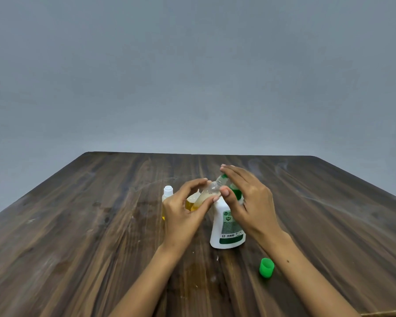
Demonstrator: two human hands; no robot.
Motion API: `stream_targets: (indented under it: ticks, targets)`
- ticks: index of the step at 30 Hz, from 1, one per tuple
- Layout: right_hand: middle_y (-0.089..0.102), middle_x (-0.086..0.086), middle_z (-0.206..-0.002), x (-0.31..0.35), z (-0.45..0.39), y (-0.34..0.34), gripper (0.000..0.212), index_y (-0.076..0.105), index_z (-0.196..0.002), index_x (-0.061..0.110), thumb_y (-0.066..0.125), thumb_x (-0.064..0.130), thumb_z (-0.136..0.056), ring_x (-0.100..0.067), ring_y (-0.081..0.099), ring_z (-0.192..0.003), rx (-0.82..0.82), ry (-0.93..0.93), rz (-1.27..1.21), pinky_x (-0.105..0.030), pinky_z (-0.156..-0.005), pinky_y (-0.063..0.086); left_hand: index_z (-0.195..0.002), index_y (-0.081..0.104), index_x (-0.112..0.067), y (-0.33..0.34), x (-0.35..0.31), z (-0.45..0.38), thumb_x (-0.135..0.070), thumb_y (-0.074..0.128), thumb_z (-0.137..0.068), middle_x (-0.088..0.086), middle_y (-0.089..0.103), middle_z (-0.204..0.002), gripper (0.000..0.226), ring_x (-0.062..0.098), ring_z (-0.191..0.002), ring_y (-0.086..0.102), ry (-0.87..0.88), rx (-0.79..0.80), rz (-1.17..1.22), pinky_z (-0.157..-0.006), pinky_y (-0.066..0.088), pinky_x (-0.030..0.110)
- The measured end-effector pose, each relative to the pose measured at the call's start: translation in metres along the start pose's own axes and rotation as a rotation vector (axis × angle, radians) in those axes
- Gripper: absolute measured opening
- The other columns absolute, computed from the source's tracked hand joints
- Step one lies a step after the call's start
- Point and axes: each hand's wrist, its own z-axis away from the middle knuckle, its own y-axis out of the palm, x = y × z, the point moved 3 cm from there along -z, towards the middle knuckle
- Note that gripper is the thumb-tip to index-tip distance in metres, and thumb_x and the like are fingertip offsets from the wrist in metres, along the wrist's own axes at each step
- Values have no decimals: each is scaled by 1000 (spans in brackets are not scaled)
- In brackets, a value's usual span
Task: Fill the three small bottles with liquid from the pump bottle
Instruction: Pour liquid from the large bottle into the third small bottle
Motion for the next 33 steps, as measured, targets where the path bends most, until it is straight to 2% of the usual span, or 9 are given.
stream_targets:
  ticks: [4, 8, 11, 14, 19, 24, 28, 33]
  targets:
    - [60, 5, -128, -4, -4, -3, 79, 62, -125, 17, 18, 72, -91, -7, 52, -119, 40, -23, -12, -14, -91, 37, -108, 70, -7, 2, 4, -1, -13, 83, -71, -5, 74, -101, 39, 5, -96, 70, -75, -6, 78, -85, 54, 18]
    - [60, 5, -127, -3, 2, 0, 79, 64, -123, 15, 19, 72, -91, -4, 52, -117, 14, 0, -17, -16, -91, 39, -105, 71, -7, 1, 4, 0, -20, 81, -68, -6, 75, -96, 40, 6, -93, 71, -112, -27, 147, -83, 55, 17]
    - [63, 5, -124, -4, 9, 4, 79, 66, -120, 15, 22, 73, -90, -6, 56, -112, 1, 24, -19, -21, -88, 44, -105, 71, -10, 1, 3, 1, -25, 79, -71, -7, 75, -98, 38, 5, -94, 71, -74, 20, 88, -83, 54, 18]
    - [60, 5, -128, -4, 6, 2, 79, 64, -123, 16, 23, 75, -89, -8, 54, -117, 13, 26, -38, -21, -92, 42, -103, 72, -11, 1, 3, 1, -24, 80, -70, -6, 75, -98, 36, 5, -93, 71, -79, 9, 82, -83, 55, 19]
    - [62, 4, -126, -1, -2, -3, 79, 66, -121, 16, 20, 73, -90, -9, 55, -117, 7, -9, -4, -20, -90, 42, -101, 73, -6, 0, 8, 0, -7, 86, -69, -3, 76, -96, 35, 9, -93, 72, -69, -15, 75, -84, 56, 22]
    - [68, 3, -115, -2, -1, 1, 79, 71, -112, 16, 23, 74, -89, -11, 62, -106, -11, 18, 9, -18, -83, 42, -100, 74, -10, -2, 6, 0, -21, 81, -69, -4, 76, -95, 34, 9, -92, 72, -59, -19, 93, -82, 57, 22]
    - [66, 5, -120, -1, -3, -3, 80, 68, -117, 17, 21, 75, -89, -8, 59, -110, -20, 5, 29, -16, -84, 41, -99, 74, -12, -3, 7, 0, -14, 85, -67, -5, 76, -94, 34, 9, -91, 72, -55, -28, 84, -81, 56, 21]
    - [66, 5, -118, 0, 5, 5, 76, 69, -115, 16, 24, 72, -90, -2, 56, -107, -54, 30, 15, -17, -85, 44, -99, 74, -11, -3, 4, 0, -24, 81, -68, -6, 75, -93, 35, 7, -89, 72, -37, -9, 76, -79, 56, 18]
